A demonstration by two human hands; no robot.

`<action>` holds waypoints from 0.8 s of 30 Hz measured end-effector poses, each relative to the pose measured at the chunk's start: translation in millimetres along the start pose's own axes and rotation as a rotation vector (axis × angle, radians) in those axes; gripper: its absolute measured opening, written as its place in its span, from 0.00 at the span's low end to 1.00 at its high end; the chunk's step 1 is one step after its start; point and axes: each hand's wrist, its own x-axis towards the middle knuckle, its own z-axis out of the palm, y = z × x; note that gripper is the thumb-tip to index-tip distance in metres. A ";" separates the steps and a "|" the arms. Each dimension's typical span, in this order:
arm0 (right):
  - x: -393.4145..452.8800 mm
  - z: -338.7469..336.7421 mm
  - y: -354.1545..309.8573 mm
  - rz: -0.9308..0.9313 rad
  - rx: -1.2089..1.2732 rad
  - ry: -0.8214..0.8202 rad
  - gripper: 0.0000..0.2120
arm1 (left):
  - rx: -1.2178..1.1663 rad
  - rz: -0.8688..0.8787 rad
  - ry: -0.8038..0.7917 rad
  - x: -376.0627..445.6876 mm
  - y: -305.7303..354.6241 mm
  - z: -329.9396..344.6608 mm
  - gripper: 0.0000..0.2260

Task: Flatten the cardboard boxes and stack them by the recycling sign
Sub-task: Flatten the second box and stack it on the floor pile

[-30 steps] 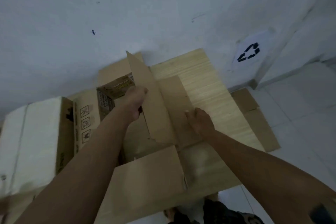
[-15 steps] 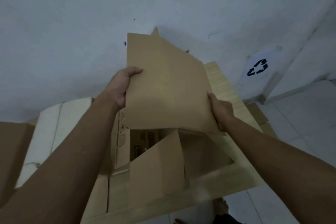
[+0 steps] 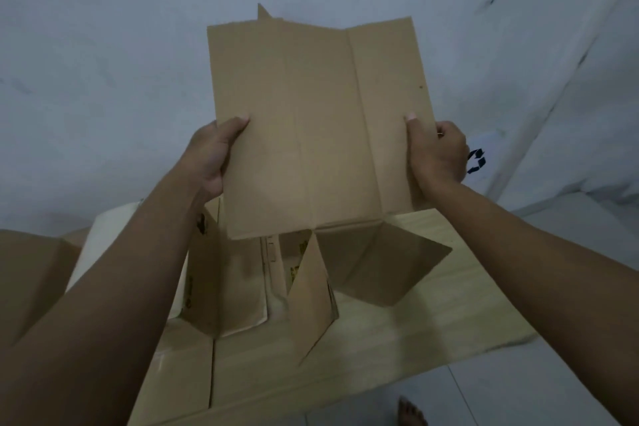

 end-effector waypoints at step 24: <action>-152.4 -55.9 161.9 0.026 -0.616 -0.346 0.28 | 0.401 -0.307 0.385 -144.4 -227.4 -24.9 0.13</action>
